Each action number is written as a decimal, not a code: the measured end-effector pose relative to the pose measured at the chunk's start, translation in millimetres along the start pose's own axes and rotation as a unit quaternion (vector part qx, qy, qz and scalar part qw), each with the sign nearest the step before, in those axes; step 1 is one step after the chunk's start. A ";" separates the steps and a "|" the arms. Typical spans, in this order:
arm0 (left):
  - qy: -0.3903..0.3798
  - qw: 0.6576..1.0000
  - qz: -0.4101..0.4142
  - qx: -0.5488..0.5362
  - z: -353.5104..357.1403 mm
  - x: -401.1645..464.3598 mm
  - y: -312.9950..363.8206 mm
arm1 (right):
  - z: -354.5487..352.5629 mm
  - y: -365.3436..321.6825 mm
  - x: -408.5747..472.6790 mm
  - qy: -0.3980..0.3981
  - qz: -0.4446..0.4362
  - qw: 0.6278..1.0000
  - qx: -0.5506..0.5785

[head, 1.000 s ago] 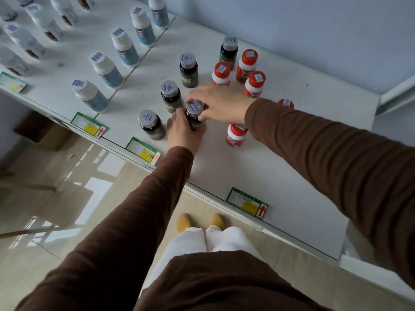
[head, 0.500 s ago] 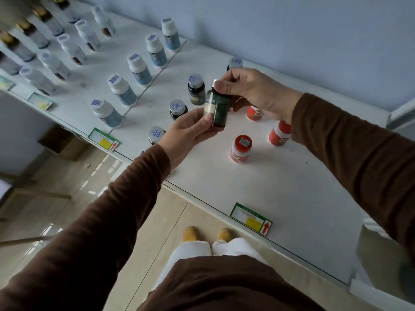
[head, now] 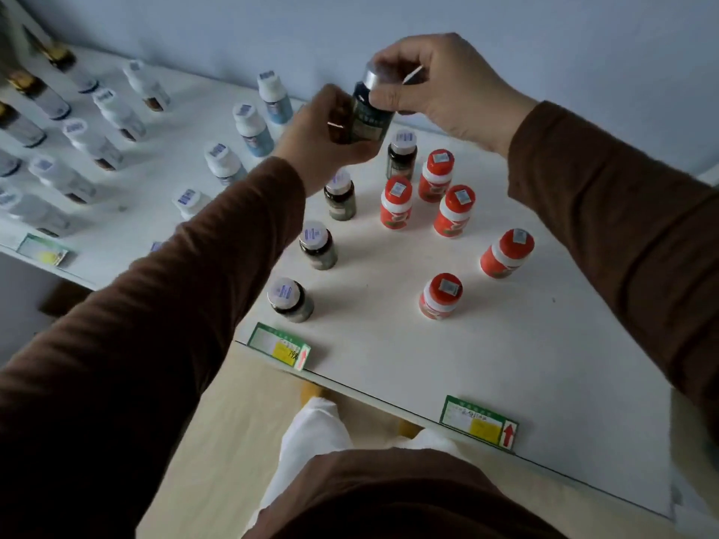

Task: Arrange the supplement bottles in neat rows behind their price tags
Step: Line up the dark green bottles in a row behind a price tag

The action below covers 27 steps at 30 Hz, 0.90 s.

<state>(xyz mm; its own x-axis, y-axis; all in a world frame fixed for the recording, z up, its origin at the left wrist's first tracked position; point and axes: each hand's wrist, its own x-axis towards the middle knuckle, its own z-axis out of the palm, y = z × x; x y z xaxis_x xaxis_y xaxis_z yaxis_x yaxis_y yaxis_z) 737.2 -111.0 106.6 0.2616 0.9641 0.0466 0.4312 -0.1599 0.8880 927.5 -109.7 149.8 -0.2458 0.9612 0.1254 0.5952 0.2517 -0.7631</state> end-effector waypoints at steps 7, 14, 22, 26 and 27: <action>-0.153 0.969 0.032 0.193 -48.2 80.7 -51.7 | 39.3 6.1 56.1 -0.019 0.070 0.980 -0.186; -0.195 0.922 0.089 0.323 -54.9 120.2 -96.5 | 79.8 35.4 86.0 -0.081 0.121 0.940 -0.308; -0.204 0.865 0.106 0.446 -40.3 136.0 -125.0 | 99.5 59.1 93.7 -0.094 0.112 0.929 -0.340; -0.213 0.855 0.091 0.464 -39.0 133.8 -130.3 | 99.9 66.1 92.5 -0.098 0.101 0.932 -0.334; -0.213 0.858 0.086 0.460 -39.4 132.8 -129.3 | 96.7 66.6 92.2 -0.104 0.100 0.933 -0.329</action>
<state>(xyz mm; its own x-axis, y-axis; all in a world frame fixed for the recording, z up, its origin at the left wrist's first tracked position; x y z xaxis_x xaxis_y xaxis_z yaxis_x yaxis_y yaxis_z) 682.1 46.1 16.0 0.5968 0.7756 -0.2057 0.8023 -0.5806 0.1387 870.5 -15.2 49.2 -0.1828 0.9707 -0.1559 0.9691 0.1512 -0.1947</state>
